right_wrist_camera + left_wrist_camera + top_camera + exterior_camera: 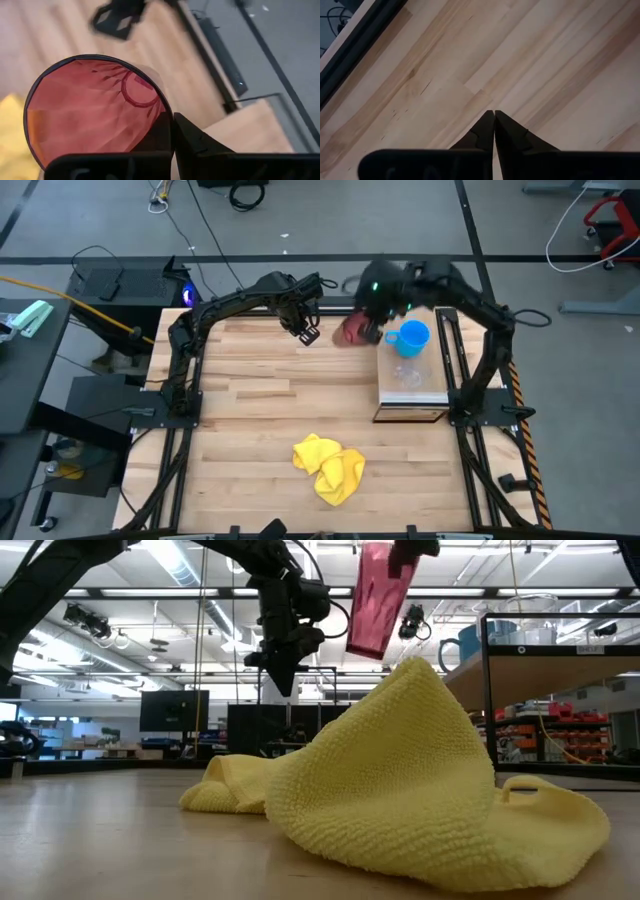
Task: Stack small to large cups/mugs on shelf
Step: Put the red cup on the shelf
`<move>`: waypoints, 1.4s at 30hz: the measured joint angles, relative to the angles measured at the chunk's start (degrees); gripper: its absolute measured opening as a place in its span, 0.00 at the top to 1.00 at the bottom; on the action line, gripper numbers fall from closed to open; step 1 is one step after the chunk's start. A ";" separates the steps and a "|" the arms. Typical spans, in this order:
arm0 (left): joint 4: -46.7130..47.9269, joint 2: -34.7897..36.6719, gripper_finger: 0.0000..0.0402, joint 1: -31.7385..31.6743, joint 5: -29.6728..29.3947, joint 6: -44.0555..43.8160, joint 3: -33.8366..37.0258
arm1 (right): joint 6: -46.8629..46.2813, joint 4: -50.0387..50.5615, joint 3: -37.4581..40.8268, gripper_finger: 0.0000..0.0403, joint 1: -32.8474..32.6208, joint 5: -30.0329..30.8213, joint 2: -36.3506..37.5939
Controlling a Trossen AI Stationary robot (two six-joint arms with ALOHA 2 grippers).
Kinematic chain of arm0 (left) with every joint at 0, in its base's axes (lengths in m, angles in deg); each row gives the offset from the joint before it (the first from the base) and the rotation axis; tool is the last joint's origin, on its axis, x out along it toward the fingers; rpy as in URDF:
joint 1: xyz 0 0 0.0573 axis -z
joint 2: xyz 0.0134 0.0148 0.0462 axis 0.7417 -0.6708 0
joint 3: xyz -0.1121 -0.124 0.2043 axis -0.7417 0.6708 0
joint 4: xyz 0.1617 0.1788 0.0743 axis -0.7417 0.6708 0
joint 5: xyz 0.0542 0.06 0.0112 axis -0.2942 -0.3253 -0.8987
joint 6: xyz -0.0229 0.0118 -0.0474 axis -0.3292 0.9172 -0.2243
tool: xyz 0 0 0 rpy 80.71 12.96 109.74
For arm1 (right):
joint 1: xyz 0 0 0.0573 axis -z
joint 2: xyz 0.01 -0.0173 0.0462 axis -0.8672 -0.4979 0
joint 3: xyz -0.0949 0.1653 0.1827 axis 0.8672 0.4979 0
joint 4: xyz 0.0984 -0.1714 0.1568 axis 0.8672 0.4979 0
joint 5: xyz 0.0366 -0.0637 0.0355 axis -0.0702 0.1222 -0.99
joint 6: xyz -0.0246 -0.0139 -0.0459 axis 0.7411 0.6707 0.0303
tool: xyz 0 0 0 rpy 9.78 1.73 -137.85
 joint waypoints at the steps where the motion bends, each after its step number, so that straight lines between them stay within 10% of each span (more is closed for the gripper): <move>1: 0.00 0.00 0.95 0.00 0.00 0.00 0.00 | 0.00 0.00 -0.71 0.99 1.79 -0.11 0.00; 22: -1.68 0.01 0.98 0.26 -0.02 1.95 -0.02 | -6.62 0.00 -5.07 0.99 43.00 -20.90 0.04; 42: -5.62 0.00 0.98 0.15 0.14 6.34 -0.02 | -6.92 -0.09 14.40 0.99 47.87 -19.01 15.10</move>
